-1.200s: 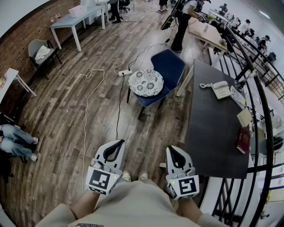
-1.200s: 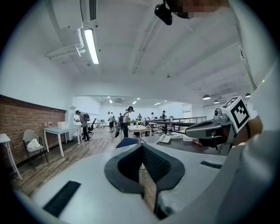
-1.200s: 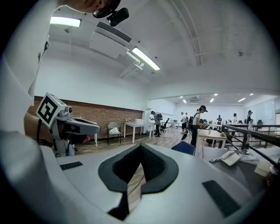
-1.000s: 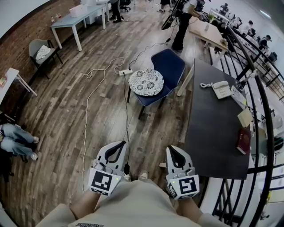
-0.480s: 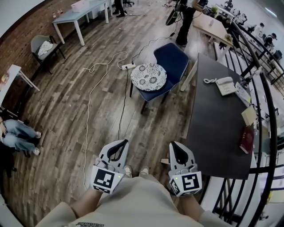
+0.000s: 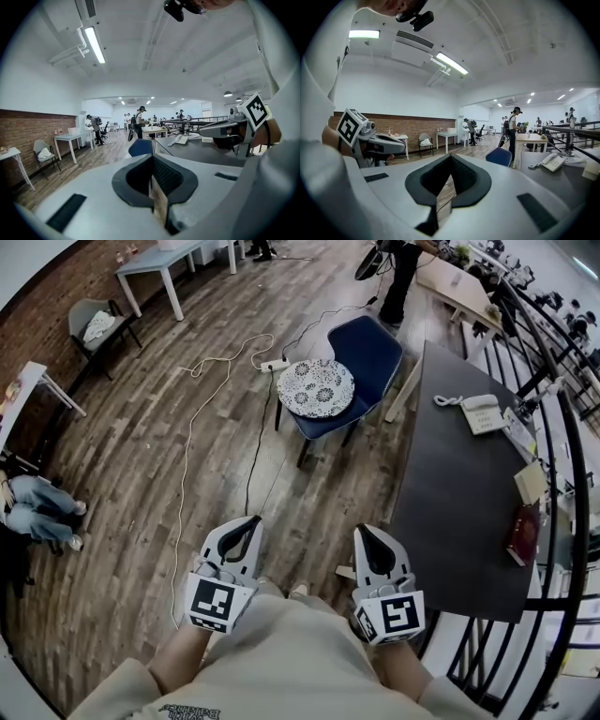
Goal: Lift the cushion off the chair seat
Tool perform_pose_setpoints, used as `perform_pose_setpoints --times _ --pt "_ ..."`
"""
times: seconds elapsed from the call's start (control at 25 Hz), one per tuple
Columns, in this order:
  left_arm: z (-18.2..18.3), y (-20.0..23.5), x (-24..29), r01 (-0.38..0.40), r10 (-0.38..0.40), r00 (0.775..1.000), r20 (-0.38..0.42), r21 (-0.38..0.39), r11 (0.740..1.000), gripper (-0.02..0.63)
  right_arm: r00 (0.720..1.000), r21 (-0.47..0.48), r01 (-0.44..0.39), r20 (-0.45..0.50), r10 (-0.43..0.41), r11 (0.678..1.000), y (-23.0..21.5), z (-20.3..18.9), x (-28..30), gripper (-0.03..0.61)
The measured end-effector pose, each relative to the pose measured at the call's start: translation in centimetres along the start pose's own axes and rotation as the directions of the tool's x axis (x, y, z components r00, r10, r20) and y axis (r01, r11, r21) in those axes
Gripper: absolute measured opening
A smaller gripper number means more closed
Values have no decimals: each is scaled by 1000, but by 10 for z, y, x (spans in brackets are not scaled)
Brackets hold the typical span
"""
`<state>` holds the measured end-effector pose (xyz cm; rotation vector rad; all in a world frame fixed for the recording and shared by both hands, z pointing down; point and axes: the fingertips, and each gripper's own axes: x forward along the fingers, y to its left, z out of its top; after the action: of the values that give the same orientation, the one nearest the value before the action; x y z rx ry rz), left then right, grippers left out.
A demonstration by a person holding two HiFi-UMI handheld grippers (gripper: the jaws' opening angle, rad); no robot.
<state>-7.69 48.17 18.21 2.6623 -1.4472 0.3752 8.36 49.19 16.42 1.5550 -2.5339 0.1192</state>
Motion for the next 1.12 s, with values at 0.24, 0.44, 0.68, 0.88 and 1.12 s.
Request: perform_pose_setpoints --times 0.24,0.44,0.68,0.88,1.12 --pt "0 -11 14 -8 8 1000 8 30 1000 5 998 -65 -60 29 62 996 -8 0 8 2" --pt "8 -22 34 15 -17 999 38 67 998 5 997 -61 -39 61 43 997 -24 3 13 2" --pt "9 -22 61 42 -48 997 59 97 994 5 996 -13 -12 90 13 1000 -40 -6 25 2" --pt "6 -2 92 59 -64 997 49 94 994 5 997 -1 7 80 -7 1000 -57 -16 62 2" --pt "10 45 145 64 -70 996 57 107 992 5 997 -5 26 70 -26 1000 -80 -19 123 2"
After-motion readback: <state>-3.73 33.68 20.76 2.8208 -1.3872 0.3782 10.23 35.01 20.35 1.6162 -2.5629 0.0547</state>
